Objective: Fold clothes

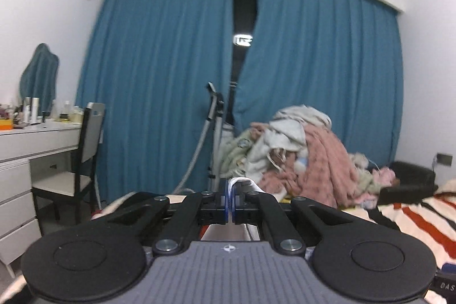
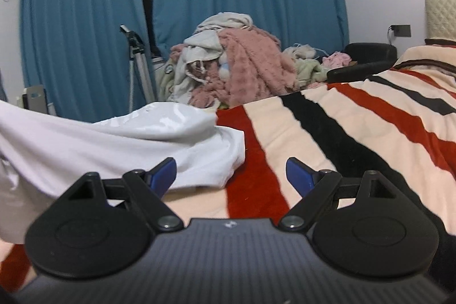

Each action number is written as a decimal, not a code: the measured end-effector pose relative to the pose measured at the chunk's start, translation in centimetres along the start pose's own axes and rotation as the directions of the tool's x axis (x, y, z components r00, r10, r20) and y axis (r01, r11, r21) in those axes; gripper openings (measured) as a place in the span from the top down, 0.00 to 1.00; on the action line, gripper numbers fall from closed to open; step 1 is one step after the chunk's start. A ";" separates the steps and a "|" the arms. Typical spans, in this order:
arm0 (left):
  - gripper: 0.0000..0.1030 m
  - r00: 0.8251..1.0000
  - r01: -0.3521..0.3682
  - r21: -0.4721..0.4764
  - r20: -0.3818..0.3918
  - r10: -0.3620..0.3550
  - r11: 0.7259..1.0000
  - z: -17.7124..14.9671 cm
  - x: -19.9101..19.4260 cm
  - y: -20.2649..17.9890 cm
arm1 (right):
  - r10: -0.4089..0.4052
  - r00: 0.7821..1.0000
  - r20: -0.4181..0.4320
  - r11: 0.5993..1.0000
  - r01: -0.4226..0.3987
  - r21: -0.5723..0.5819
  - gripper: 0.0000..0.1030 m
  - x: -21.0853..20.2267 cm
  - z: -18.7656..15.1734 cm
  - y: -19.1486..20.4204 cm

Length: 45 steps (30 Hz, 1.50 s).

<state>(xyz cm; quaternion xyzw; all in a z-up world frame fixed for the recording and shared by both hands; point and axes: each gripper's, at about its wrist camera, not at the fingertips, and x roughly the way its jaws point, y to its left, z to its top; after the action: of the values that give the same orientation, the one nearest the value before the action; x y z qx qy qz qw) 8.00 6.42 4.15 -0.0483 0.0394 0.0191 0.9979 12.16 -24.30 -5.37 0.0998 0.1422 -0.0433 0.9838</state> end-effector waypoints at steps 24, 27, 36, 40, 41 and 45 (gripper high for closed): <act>0.97 0.862 -0.352 0.178 -0.321 0.392 0.919 -9.4 18.2 11.1 | 0.131 0.949 -0.287 0.962 -0.192 -0.196 0.17 7.7 -6.7 8.3; 0.97 0.850 -0.346 0.166 -0.362 0.383 0.923 -10.3 19.2 12.0 | 0.272 0.937 -0.219 0.960 -0.249 0.125 0.18 8.5 -5.1 4.8; 0.78 0.904 -0.179 0.299 -0.326 0.276 0.937 -10.4 18.0 9.8 | 0.341 0.936 -0.085 0.880 -0.286 0.379 0.62 15.4 -1.7 1.1; 0.65 0.924 -0.086 0.281 -0.336 0.182 0.956 -8.0 13.9 8.5 | 0.349 0.932 -0.103 0.869 -0.280 0.407 0.62 17.9 -1.2 1.3; 0.64 0.927 -0.071 0.262 -0.340 0.161 0.962 -7.4 12.8 8.1 | 0.349 0.930 -0.114 0.868 -0.275 0.414 0.62 18.5 -1.1 1.5; 0.52 0.927 0.016 0.206 -0.370 0.063 0.978 -5.5 8.8 5.9 | 0.345 0.927 -0.149 0.865 -0.252 0.433 0.61 19.6 -1.7 1.6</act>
<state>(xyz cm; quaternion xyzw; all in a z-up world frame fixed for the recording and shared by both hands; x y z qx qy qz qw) 16.06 12.00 -2.60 0.0526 0.2312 0.0175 0.9713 30.65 -23.47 -12.28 0.3271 0.2217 0.0930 0.9139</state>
